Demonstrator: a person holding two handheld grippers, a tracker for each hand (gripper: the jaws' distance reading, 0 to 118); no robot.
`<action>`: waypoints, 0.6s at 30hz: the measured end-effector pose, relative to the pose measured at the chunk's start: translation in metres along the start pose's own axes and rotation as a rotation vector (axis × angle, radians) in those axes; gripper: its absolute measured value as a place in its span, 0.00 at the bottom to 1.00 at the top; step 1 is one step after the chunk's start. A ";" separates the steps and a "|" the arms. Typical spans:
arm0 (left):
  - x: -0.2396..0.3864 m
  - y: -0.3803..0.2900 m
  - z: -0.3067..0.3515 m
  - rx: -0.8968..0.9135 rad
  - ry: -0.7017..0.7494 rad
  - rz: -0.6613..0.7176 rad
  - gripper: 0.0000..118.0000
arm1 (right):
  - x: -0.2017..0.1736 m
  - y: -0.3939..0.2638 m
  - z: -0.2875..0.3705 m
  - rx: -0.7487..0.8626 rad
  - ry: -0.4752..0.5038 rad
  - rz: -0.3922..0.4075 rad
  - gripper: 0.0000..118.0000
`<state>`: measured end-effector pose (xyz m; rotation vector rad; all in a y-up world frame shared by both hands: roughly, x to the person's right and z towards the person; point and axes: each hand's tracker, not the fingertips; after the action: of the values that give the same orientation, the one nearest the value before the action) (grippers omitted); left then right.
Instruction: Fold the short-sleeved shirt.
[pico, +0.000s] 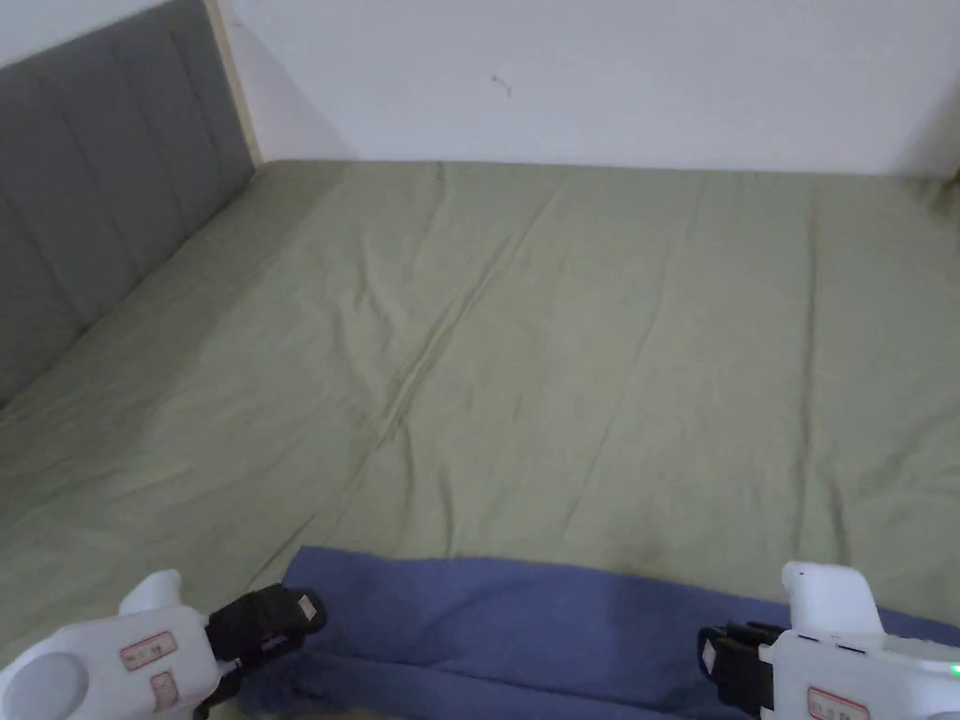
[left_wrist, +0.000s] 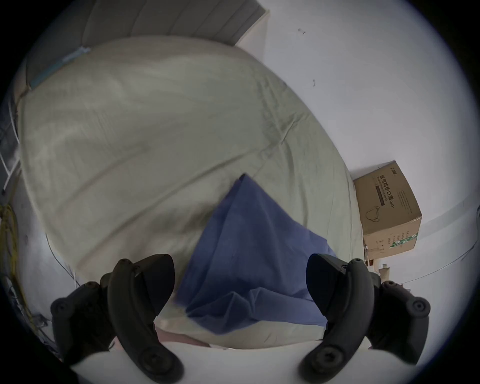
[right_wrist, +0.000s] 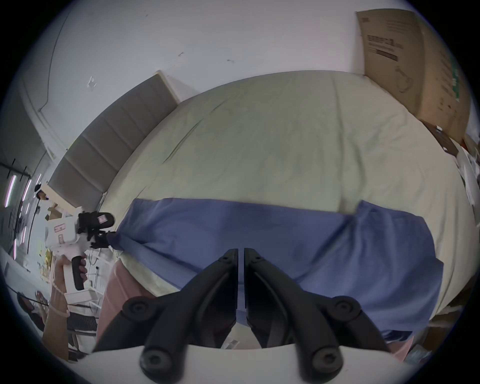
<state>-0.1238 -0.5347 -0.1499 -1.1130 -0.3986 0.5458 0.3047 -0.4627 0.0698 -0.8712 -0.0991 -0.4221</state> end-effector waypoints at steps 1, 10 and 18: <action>0.000 0.000 -0.008 -0.029 -0.015 0.009 0.86 | -0.004 0.000 -0.004 -0.005 0.007 0.007 0.05; 0.002 -0.002 -0.005 -0.014 0.033 0.057 0.08 | 0.009 -0.006 -0.012 -0.036 0.023 -0.037 0.05; 0.113 0.003 0.032 0.050 0.012 -0.283 0.07 | 0.057 -0.011 0.011 0.012 -0.047 -0.164 0.05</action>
<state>-0.0518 -0.4434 -0.1369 -0.9906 -0.5194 0.2972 0.3537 -0.4789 0.0995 -0.8641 -0.2170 -0.5535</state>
